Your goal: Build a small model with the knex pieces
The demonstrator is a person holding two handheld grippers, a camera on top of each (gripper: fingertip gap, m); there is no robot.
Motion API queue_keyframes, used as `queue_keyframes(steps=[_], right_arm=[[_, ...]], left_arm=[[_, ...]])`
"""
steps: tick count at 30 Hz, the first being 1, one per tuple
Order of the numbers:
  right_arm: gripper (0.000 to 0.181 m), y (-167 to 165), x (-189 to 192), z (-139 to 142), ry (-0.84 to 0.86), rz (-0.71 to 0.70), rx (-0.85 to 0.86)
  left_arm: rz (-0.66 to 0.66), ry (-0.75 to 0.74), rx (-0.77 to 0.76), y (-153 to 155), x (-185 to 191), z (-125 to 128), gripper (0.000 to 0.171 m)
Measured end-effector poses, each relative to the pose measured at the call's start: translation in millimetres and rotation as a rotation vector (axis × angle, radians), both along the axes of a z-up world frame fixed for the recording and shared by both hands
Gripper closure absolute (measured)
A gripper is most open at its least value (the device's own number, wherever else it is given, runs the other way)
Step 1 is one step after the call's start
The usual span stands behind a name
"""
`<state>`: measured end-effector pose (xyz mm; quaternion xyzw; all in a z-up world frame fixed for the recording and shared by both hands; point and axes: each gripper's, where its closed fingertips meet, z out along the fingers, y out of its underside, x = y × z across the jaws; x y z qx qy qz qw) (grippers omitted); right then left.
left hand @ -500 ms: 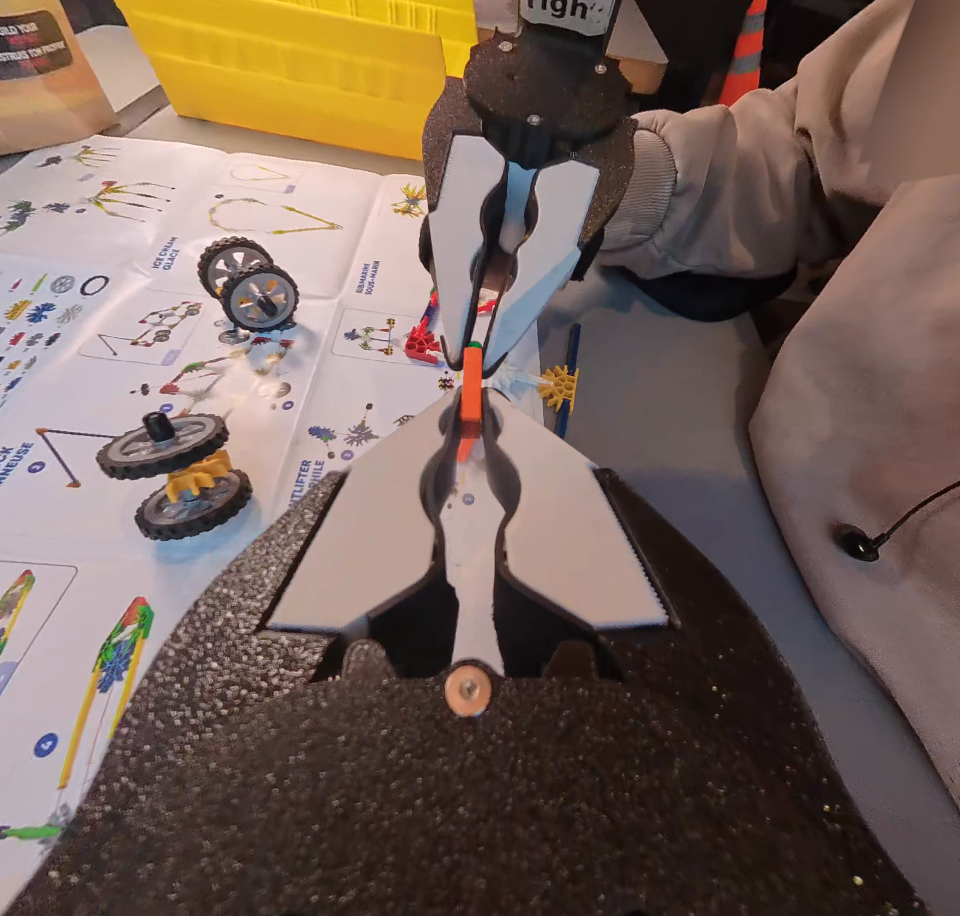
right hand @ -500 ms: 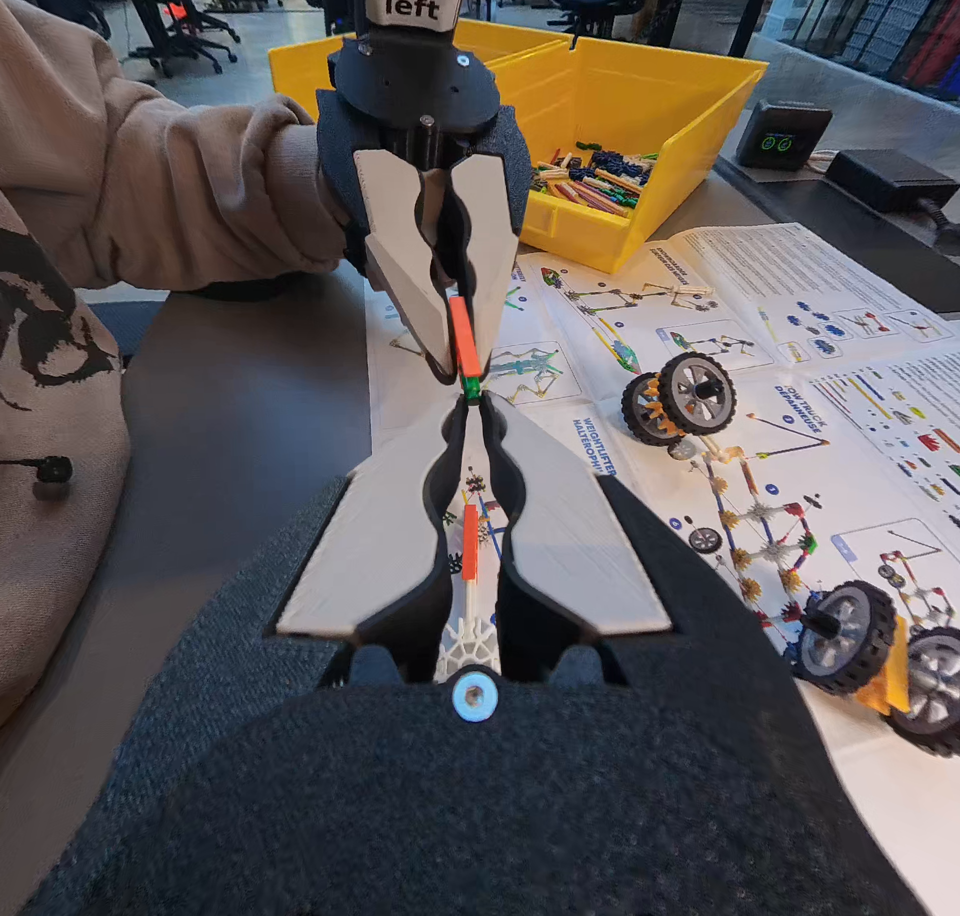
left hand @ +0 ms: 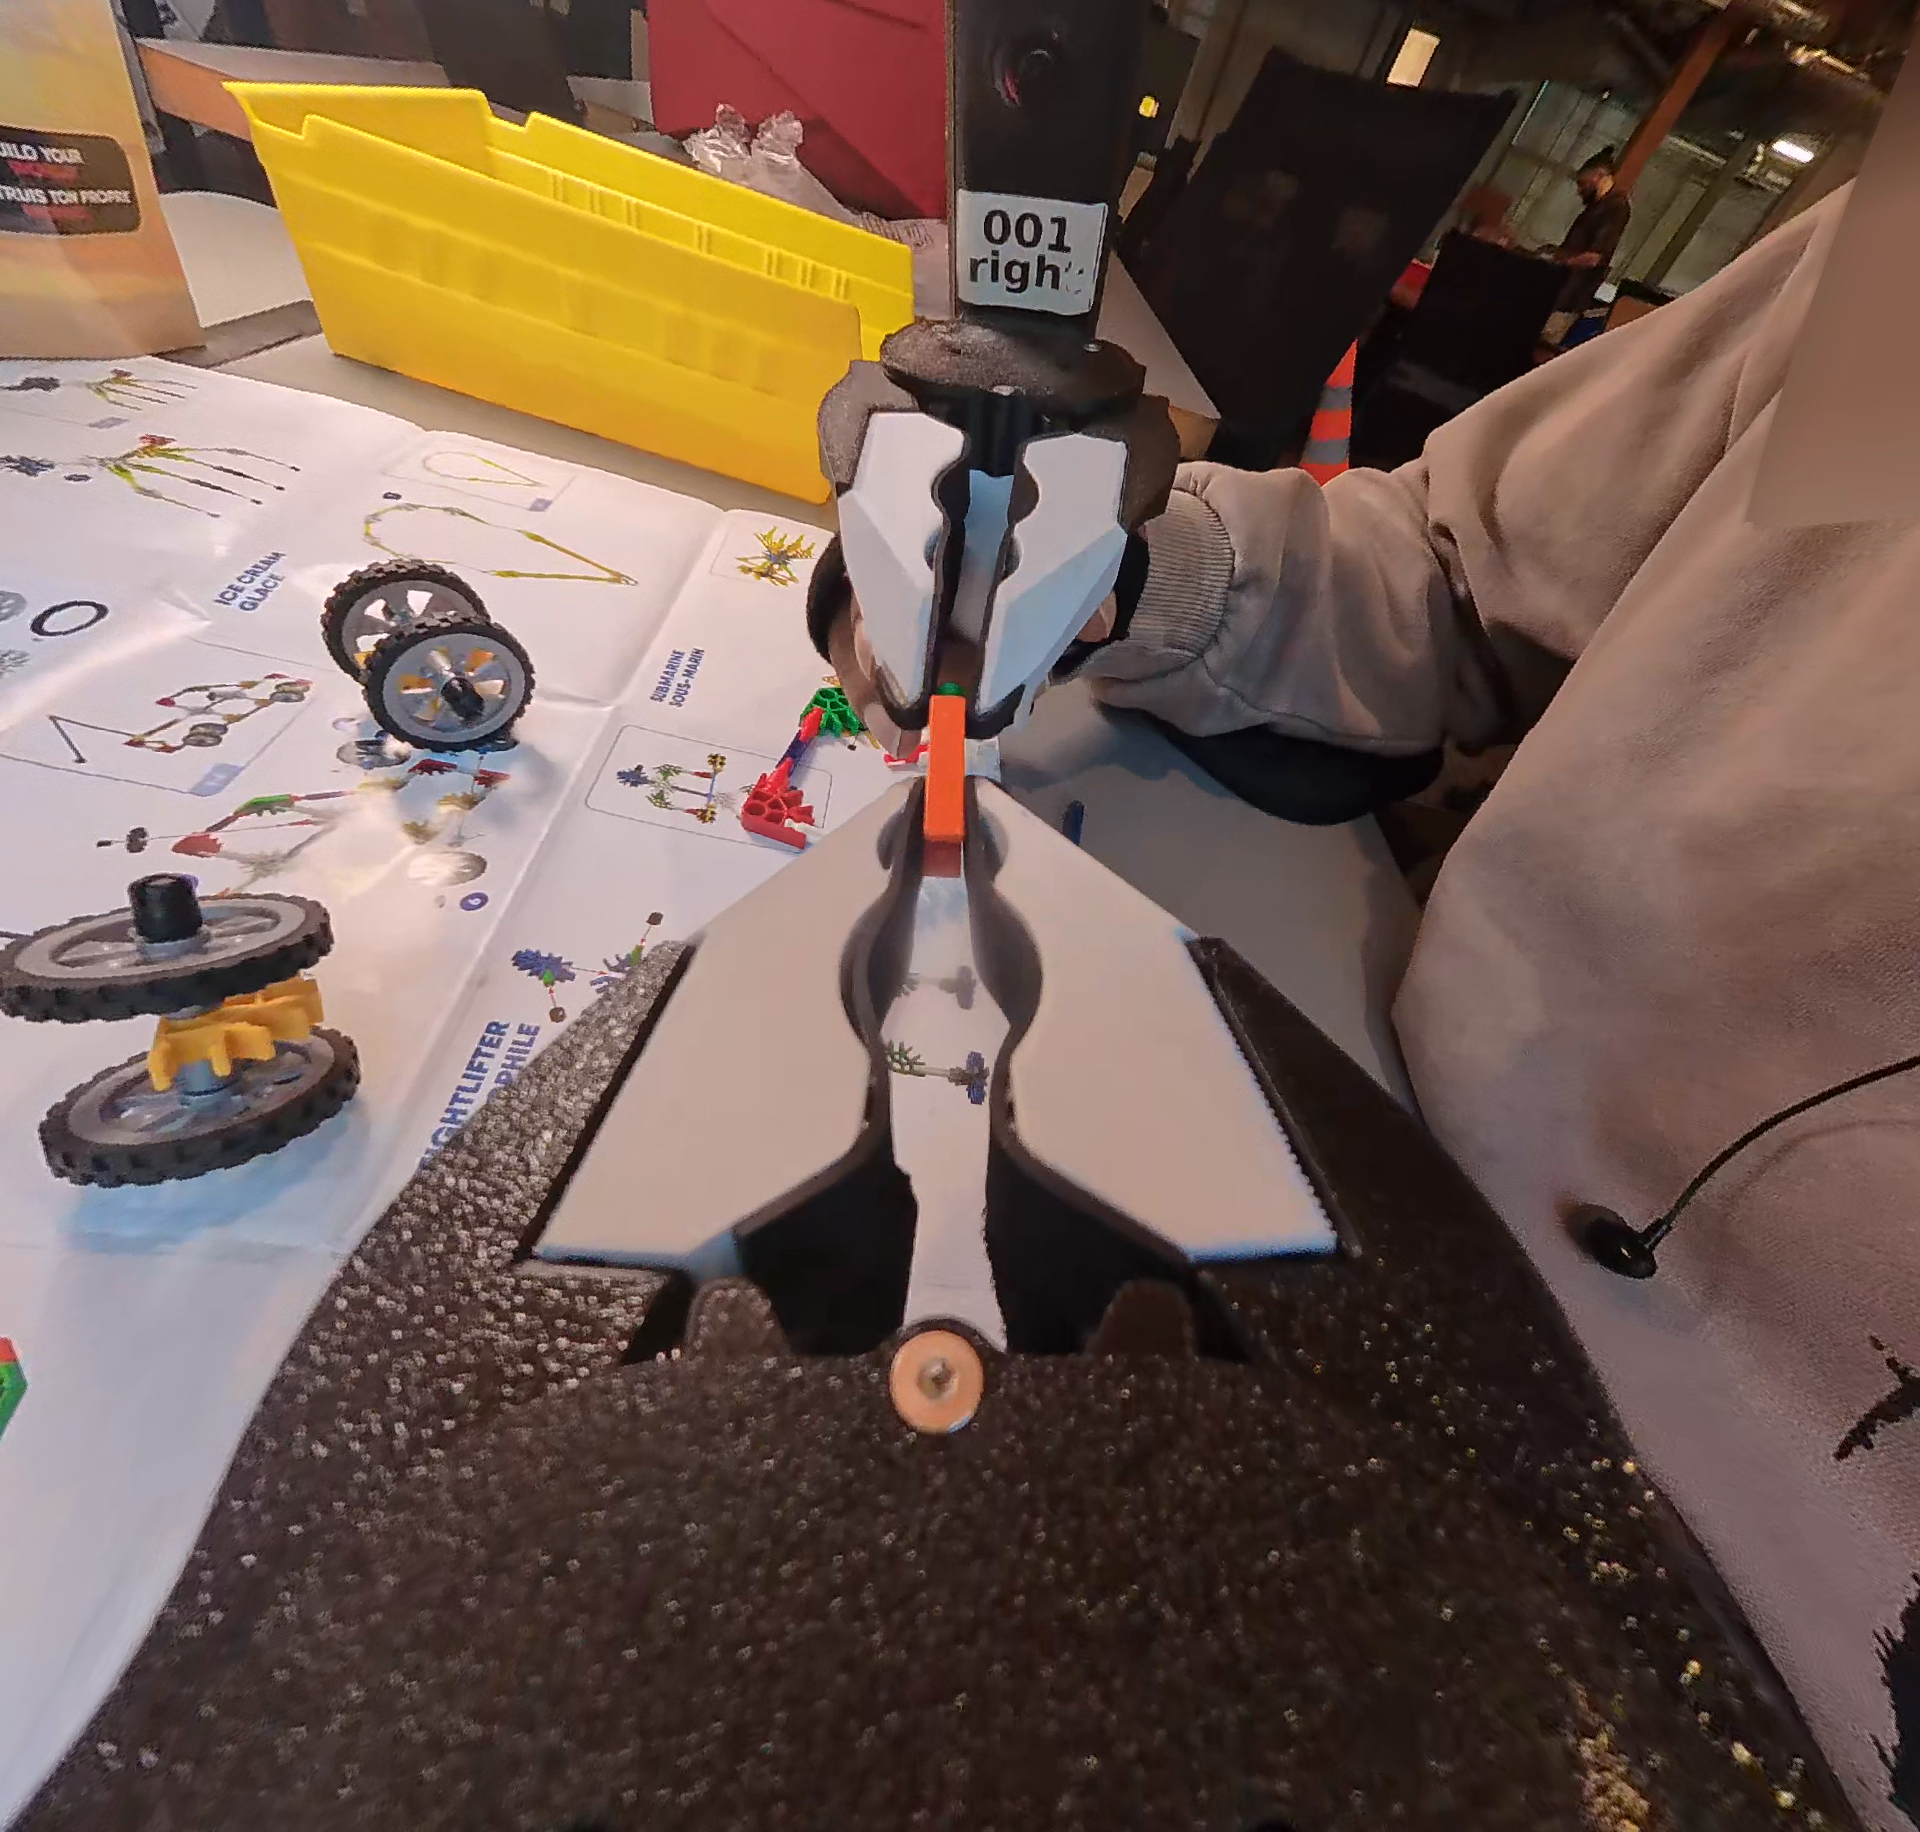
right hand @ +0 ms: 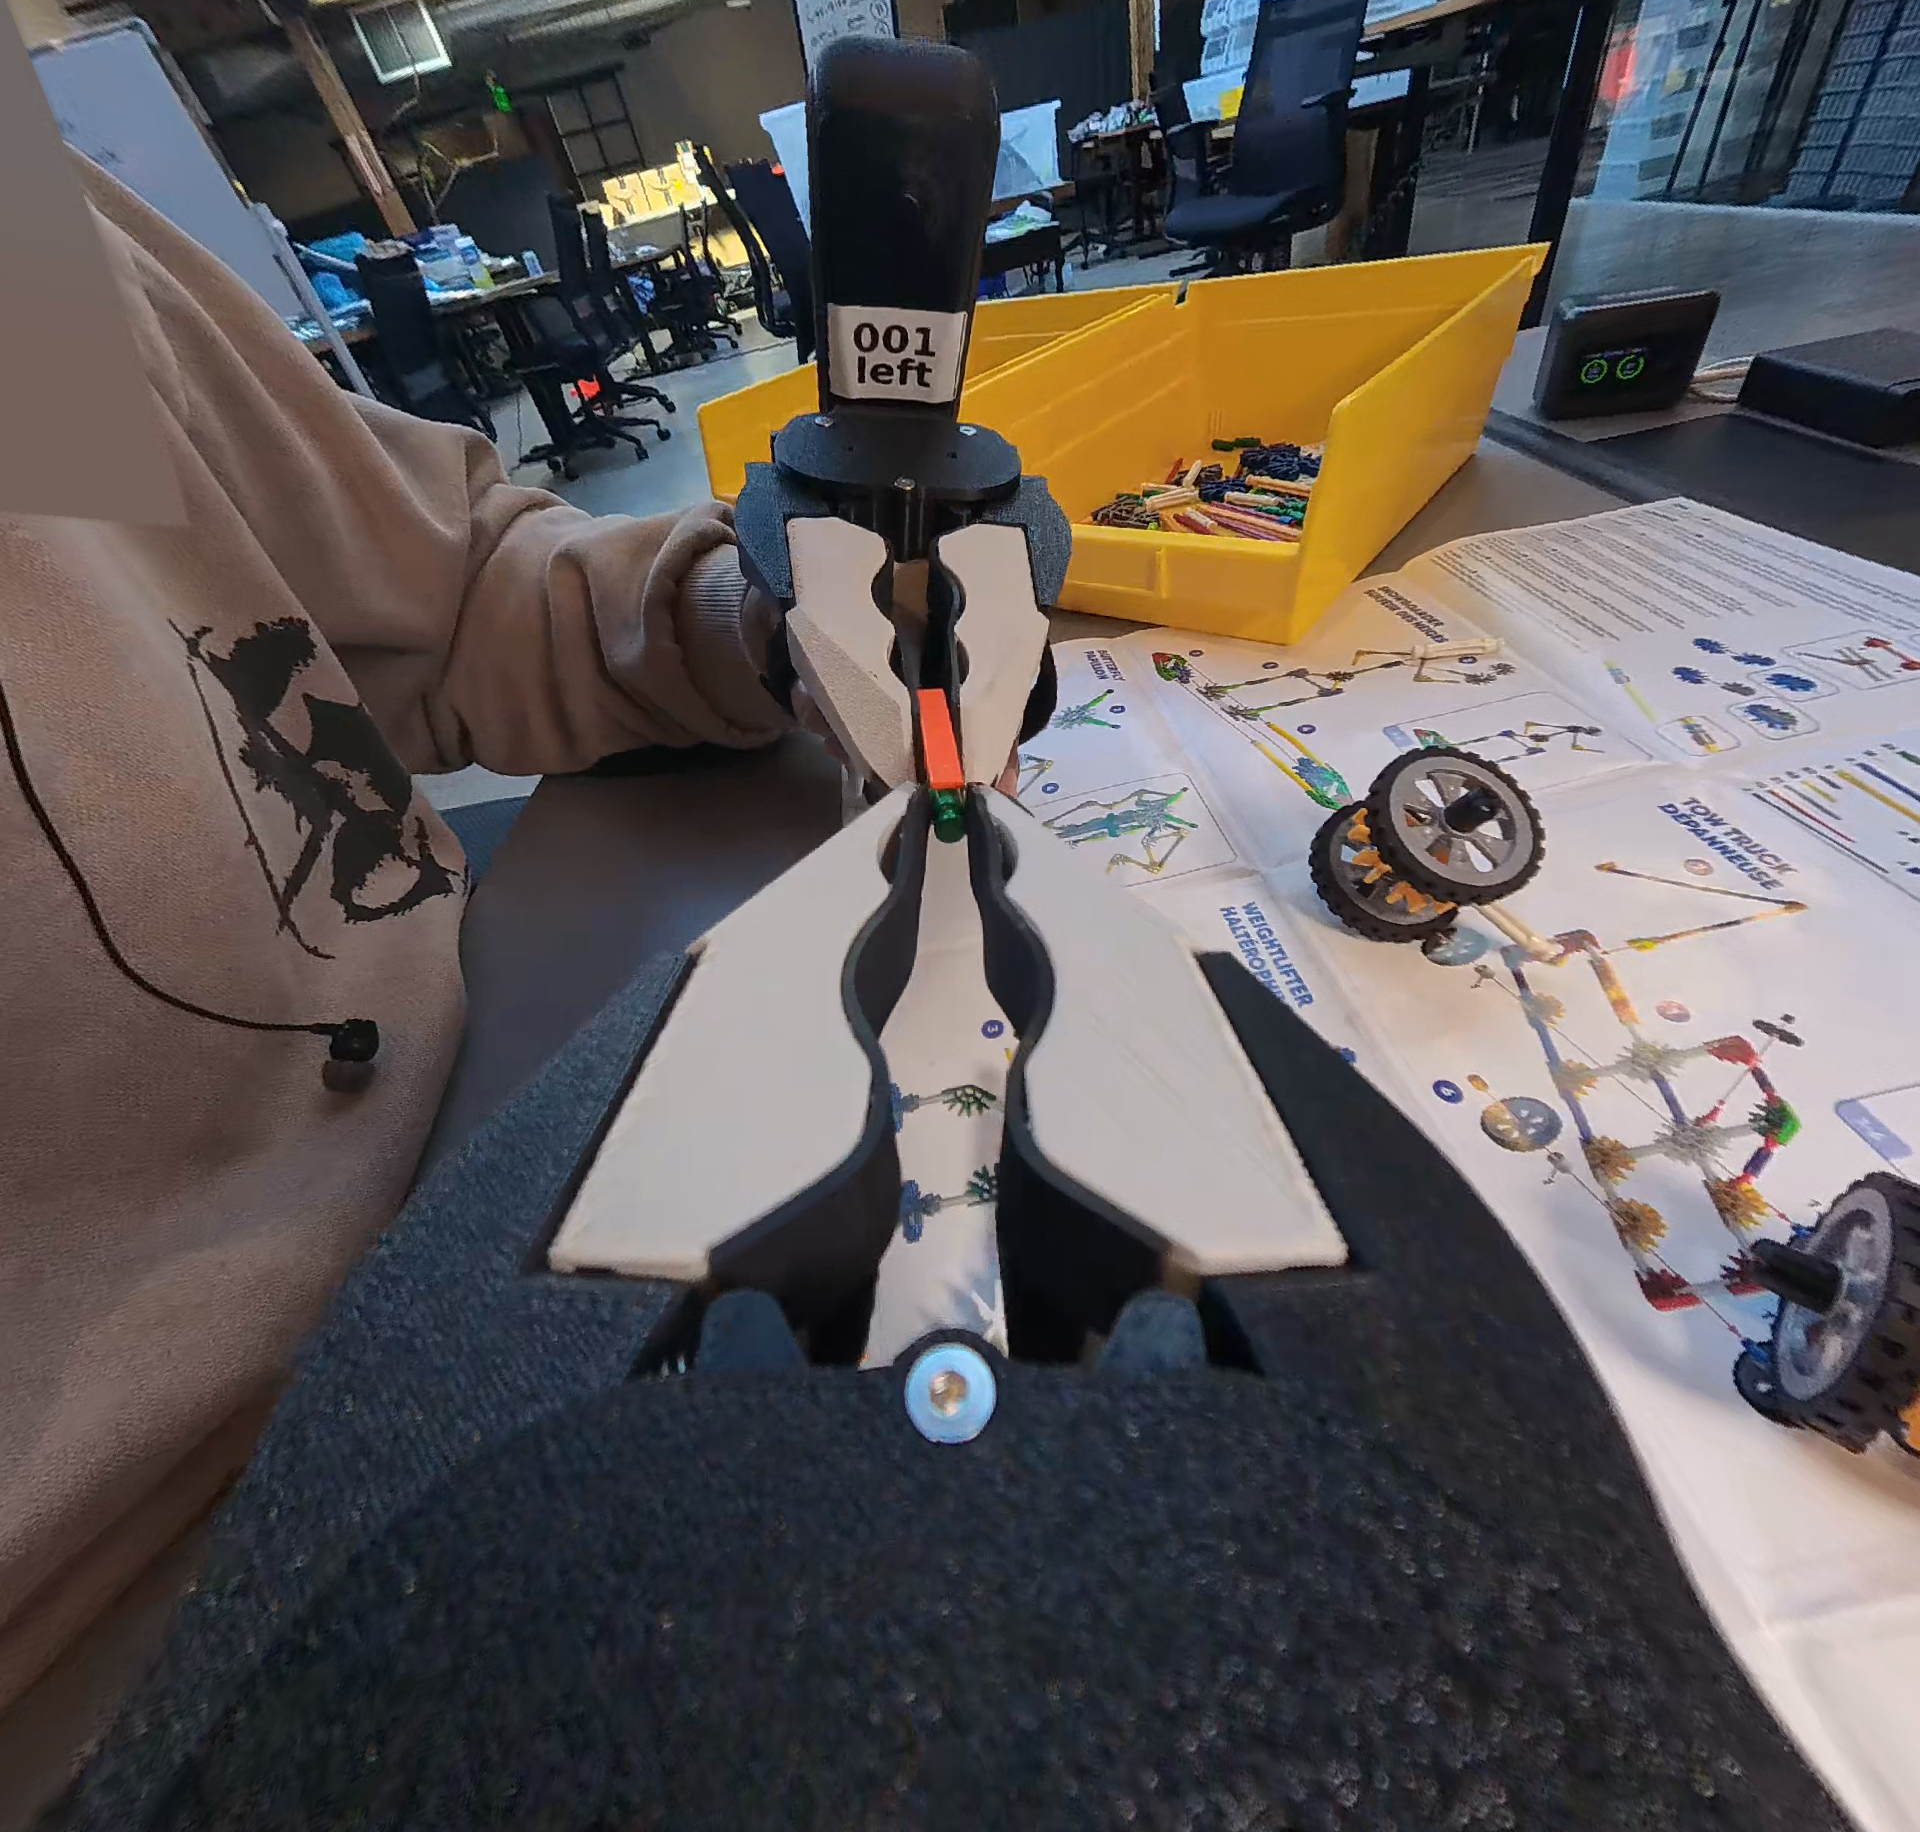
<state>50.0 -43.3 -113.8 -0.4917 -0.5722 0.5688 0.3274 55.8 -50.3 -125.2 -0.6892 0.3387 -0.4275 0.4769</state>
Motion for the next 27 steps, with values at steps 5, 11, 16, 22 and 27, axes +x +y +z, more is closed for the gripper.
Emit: queue_keyframes(steps=[5,11,16,22,27], right_arm=[[0.178,1.4,-0.1,-7.1,-0.047,-0.004,0.05],[0.177,0.6,-0.3,-19.3,-0.121,0.013,0.101],[0.177,22.9,-4.4,-12.1,-0.091,-0.144,0.138],[0.175,39.1,-4.9,9.3,-0.003,-0.288,0.181],[0.174,44.1,-6.8,22.6,0.042,-0.382,0.245]], left_arm=[[0.008,0.103,0.003,0.1,-3.8,-7.6,0.152],[0.026,0.217,0.022,0.1,-5.9,-17.8,0.167],[0.195,0.111,-0.011,19.0,-8.2,-12.8,0.167],[0.403,-0.057,-0.016,35.5,-7.9,6.3,0.167],[0.505,-0.138,-0.005,40.4,-9.3,19.4,0.168]])
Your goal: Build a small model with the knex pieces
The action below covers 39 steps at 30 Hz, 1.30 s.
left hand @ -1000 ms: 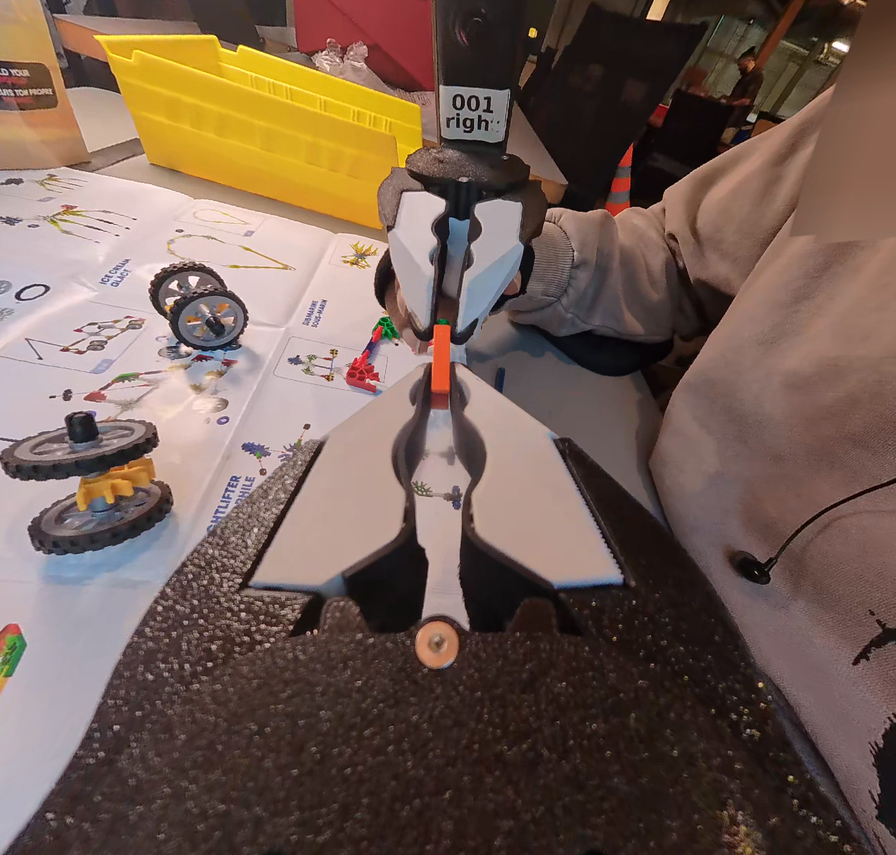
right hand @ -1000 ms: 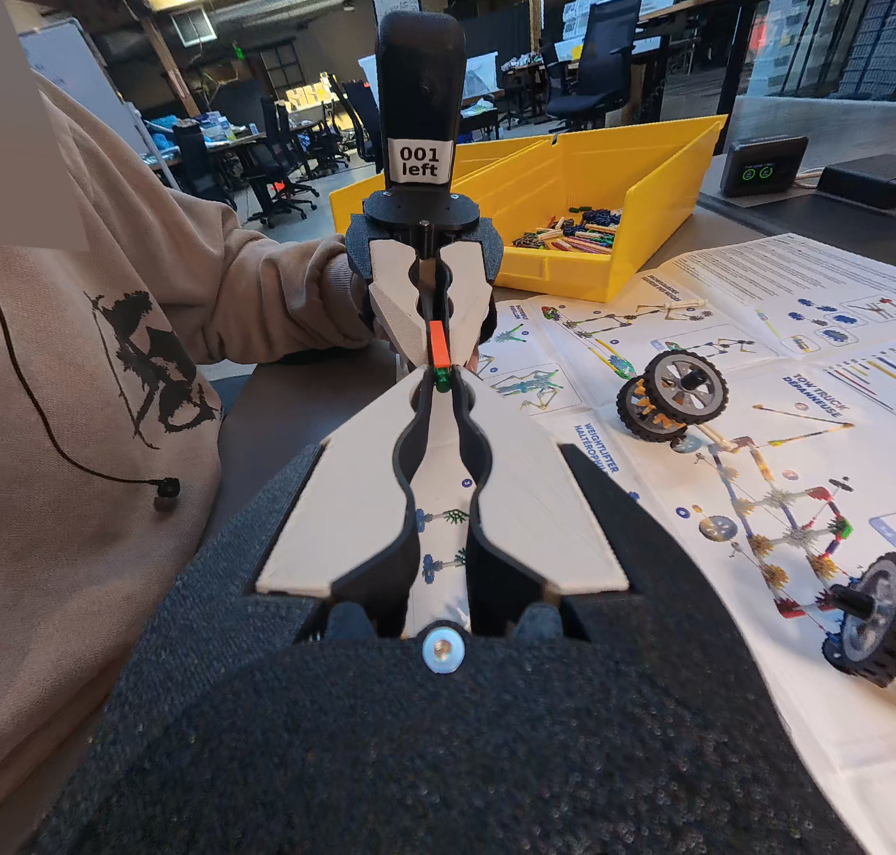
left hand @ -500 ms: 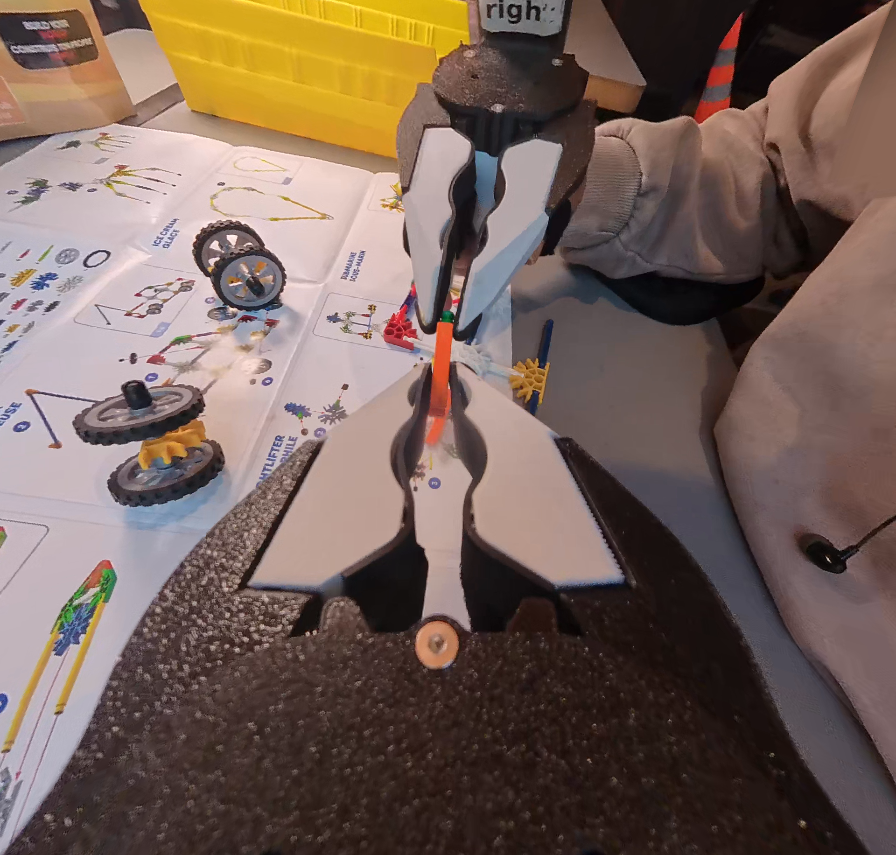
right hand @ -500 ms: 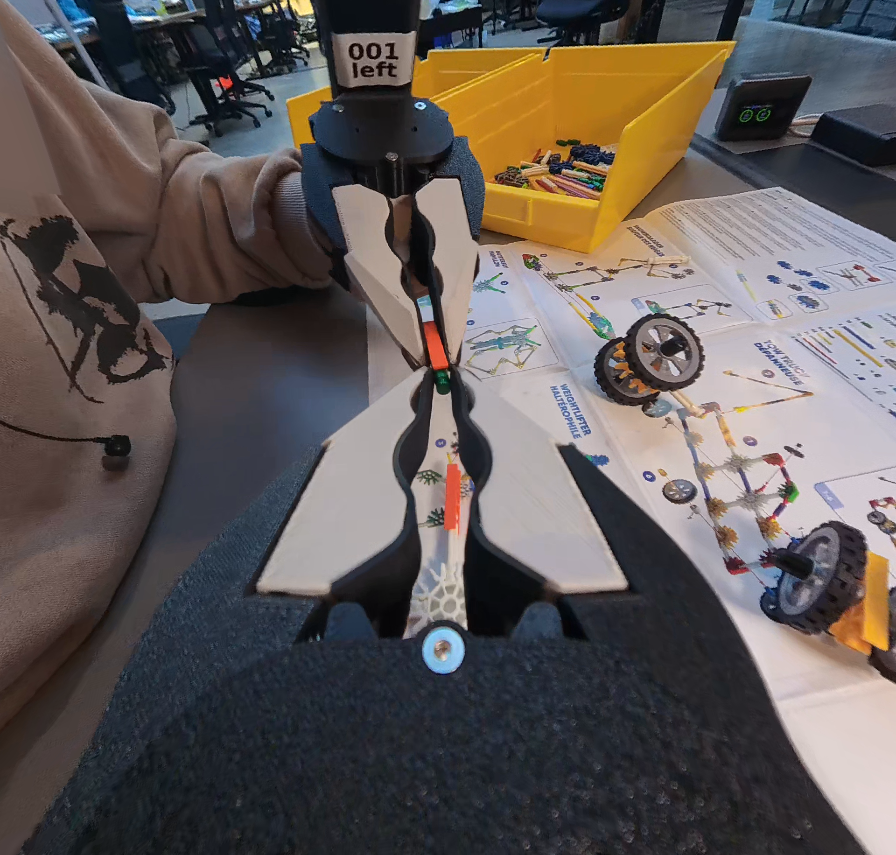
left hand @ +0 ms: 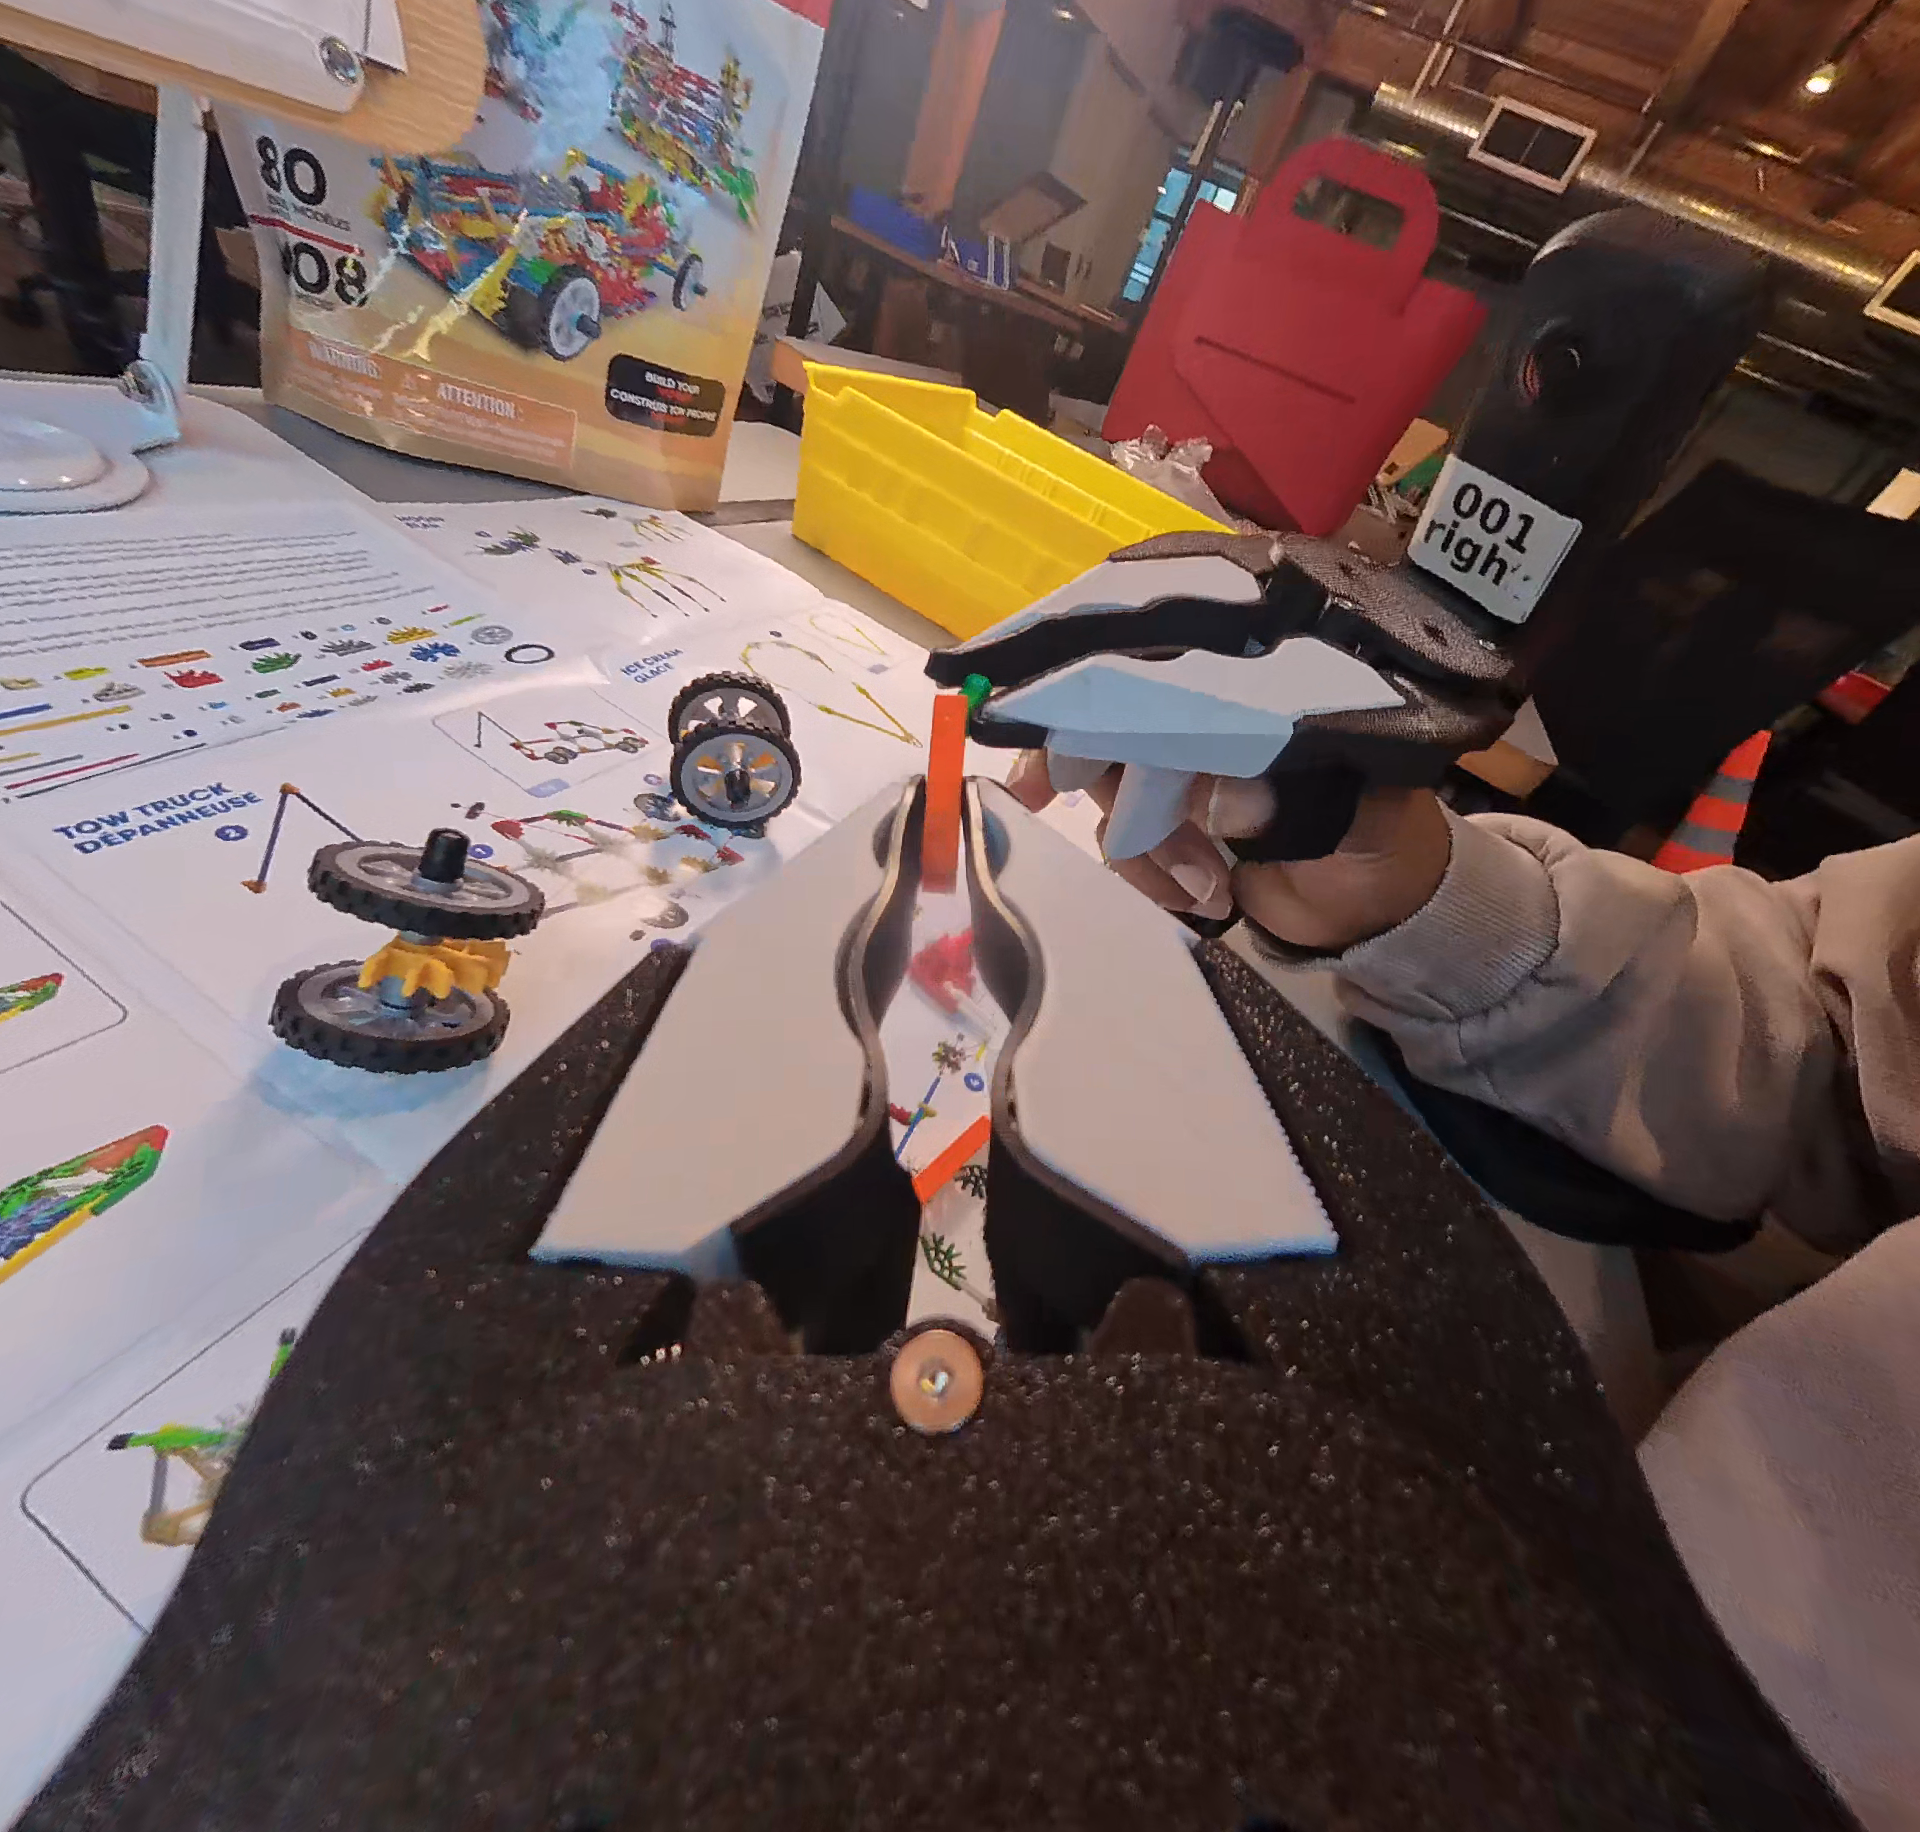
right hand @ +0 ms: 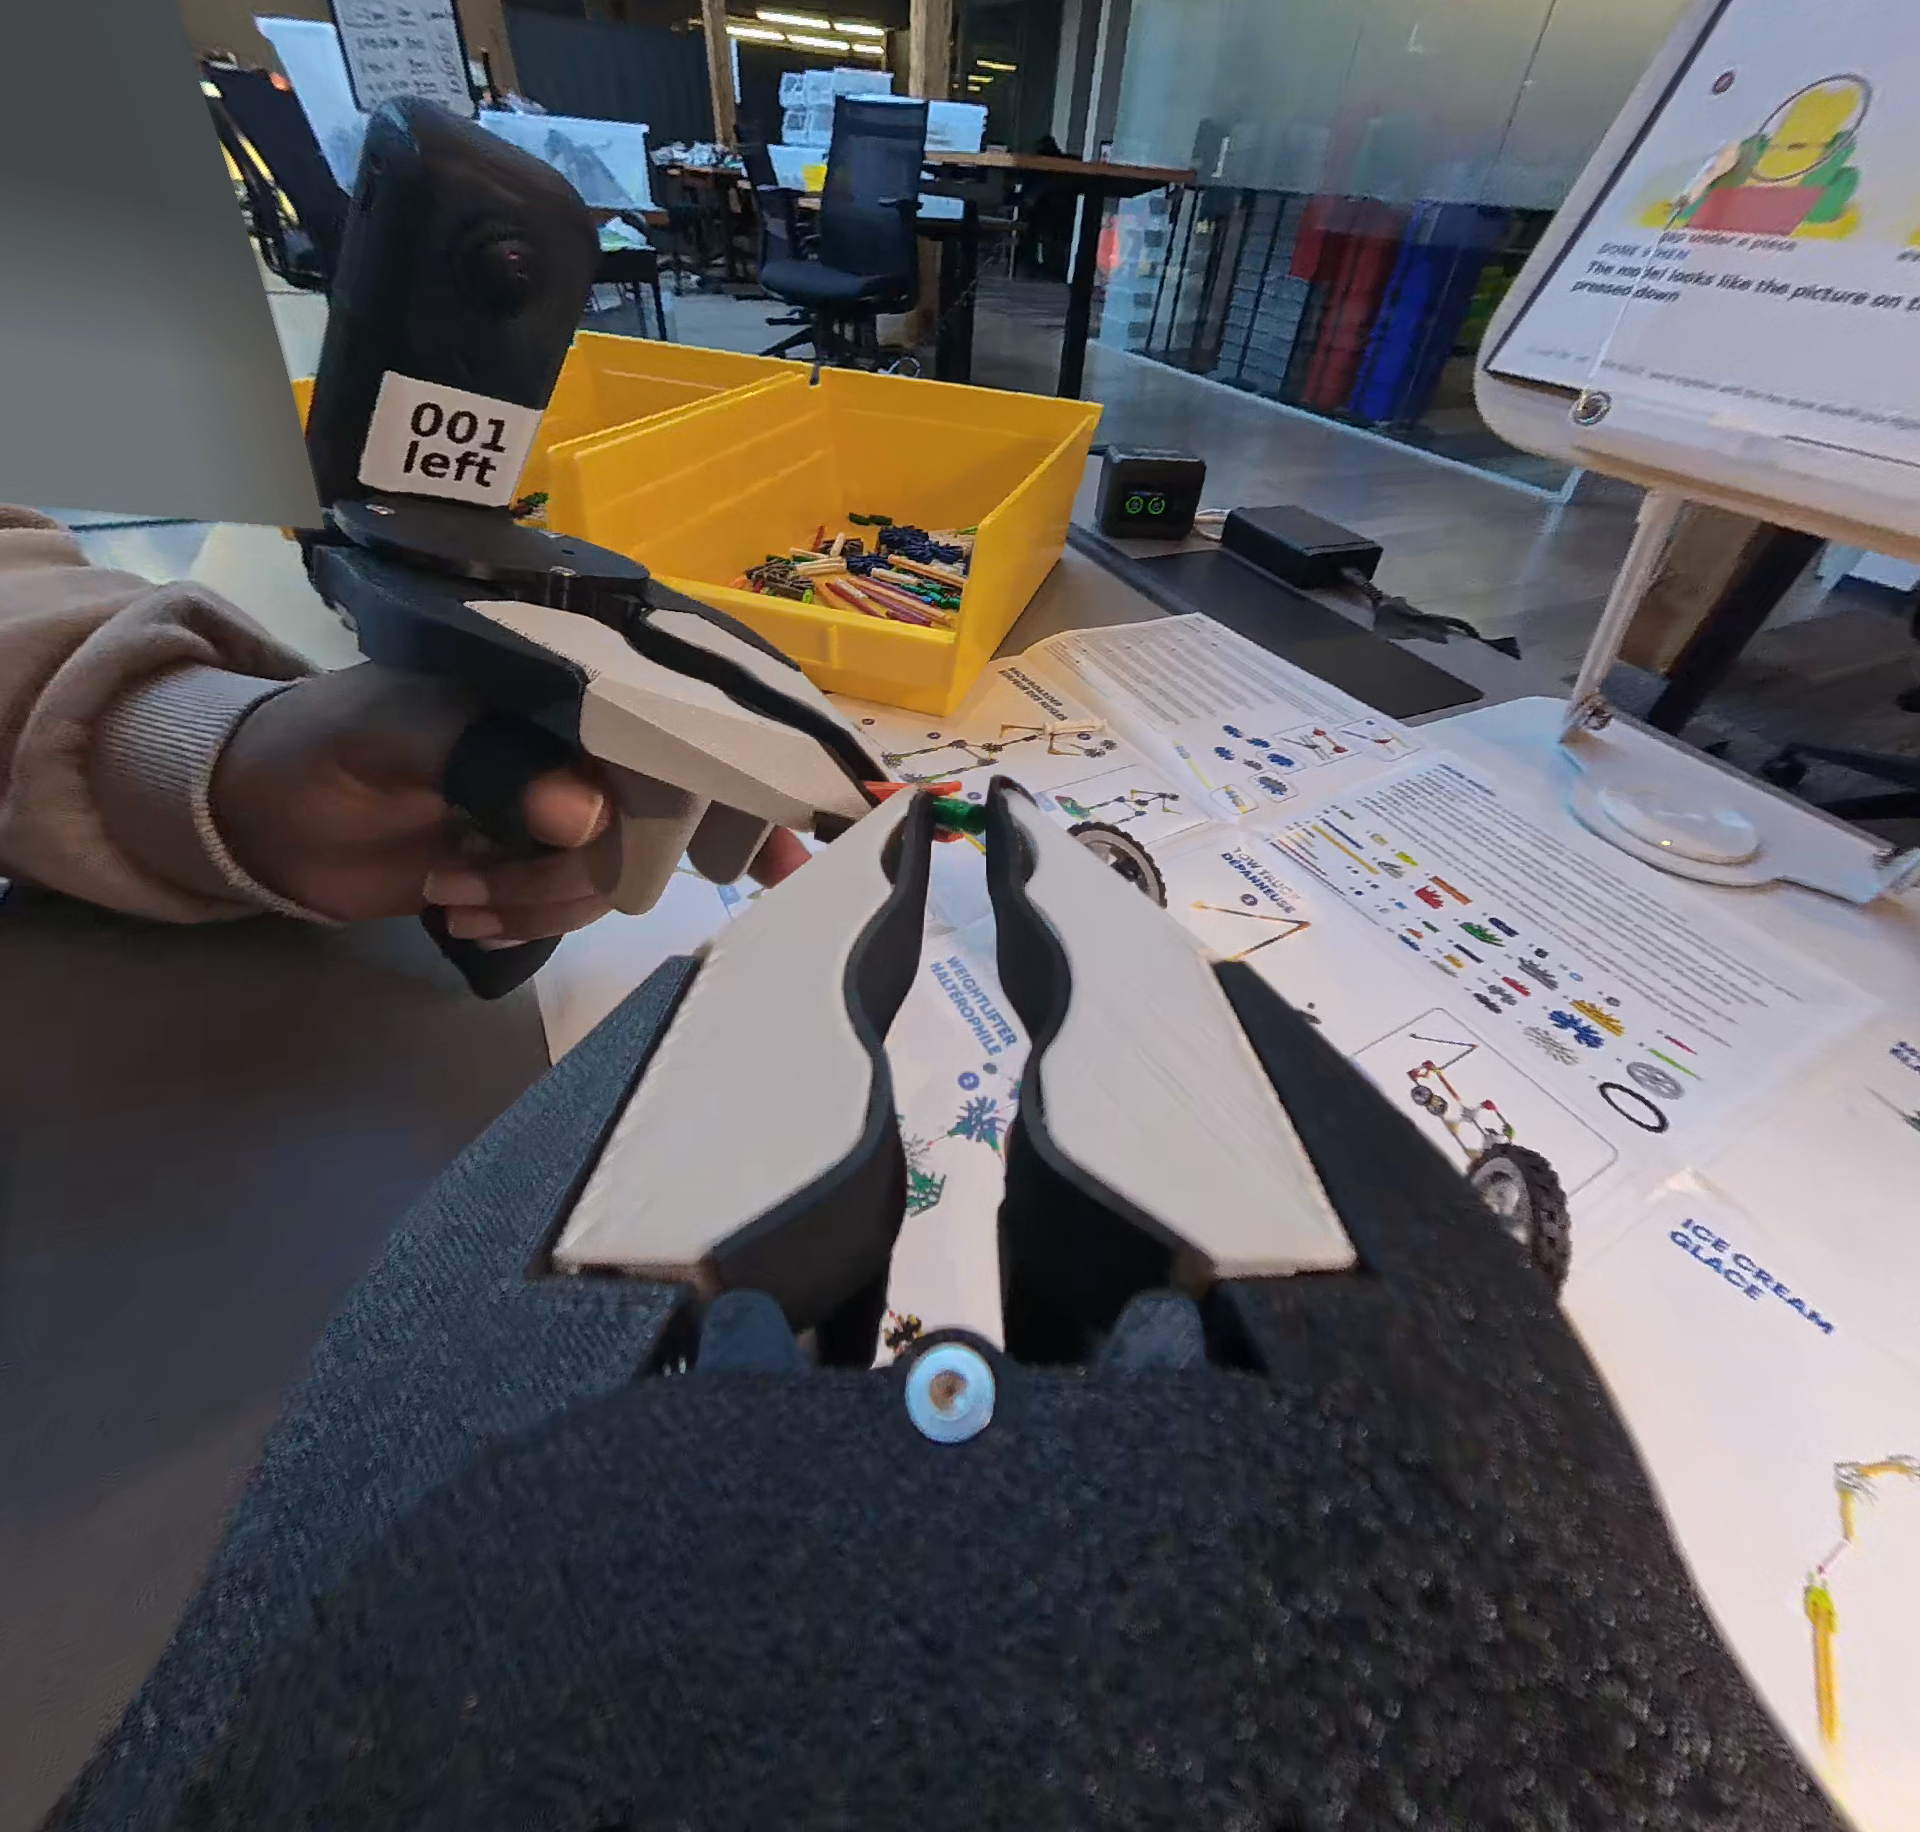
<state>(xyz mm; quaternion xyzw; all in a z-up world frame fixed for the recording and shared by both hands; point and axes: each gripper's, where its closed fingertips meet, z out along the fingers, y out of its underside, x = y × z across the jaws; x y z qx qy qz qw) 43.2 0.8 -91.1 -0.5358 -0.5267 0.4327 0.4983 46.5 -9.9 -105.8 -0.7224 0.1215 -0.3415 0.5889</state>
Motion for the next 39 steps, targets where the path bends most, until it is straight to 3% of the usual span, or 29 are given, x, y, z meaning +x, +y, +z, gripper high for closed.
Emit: queue_keyframes(steps=[3,5,9,11,13,15,19,21,34,37,39], right_arm=[[0.181,4.1,-3.7,3.3,0.005,-0.037,0.067],[0.181,1.2,-6.1,8.9,0.017,-0.05,0.101],[0.181,17.9,11.3,25.6,0.132,-0.028,-0.057],[0.177,9.5,17.4,25.2,0.148,0.095,-0.135],[0.162,-3.2,19.9,18.2,0.116,0.231,-0.234],[0.156,-10.2,20.2,13.0,0.103,0.295,-0.274],[0.162,-27.3,15.2,2.4,0.022,0.372,-0.241],[0.174,-27.9,13.6,0.1,0.012,0.363,-0.203],[0.175,-23.6,15.8,-10.4,-0.028,0.362,-0.257],[0.176,-15.1,9.2,-15.1,-0.049,0.265,-0.176],[0.176,-10.2,3.6,-18.9,-0.079,0.161,-0.033]], left_arm=[[-0.078,0.053,0.005,-10.9,32.4,-2.6,0.168],[-0.059,0.08,0.031,-2.6,26.5,5.6,0.167],[-0.112,0.034,0.076,0.0,12.2,18.3,0.168],[-0.136,0.0,0.078,-1.6,7.5,21.2,0.168],[-0.177,-0.007,0.082,-5.3,7.7,20.7,0.168],[-0.228,0.003,0.072,-9.8,12.0,16.2,0.168],[-0.309,0.041,0.045,-18.4,20.4,6.4,0.168],[-0.341,0.043,0.023,-21.6,23.4,3.4,0.168],[-0.359,-0.051,-0.121,-19.6,24.4,-9.8,0.167],[-0.285,-0.065,-0.157,-11.0,17.6,-15.2,0.167],[-0.22,-0.074,-0.179,-4.5,11.6,-19.9,0.165]])
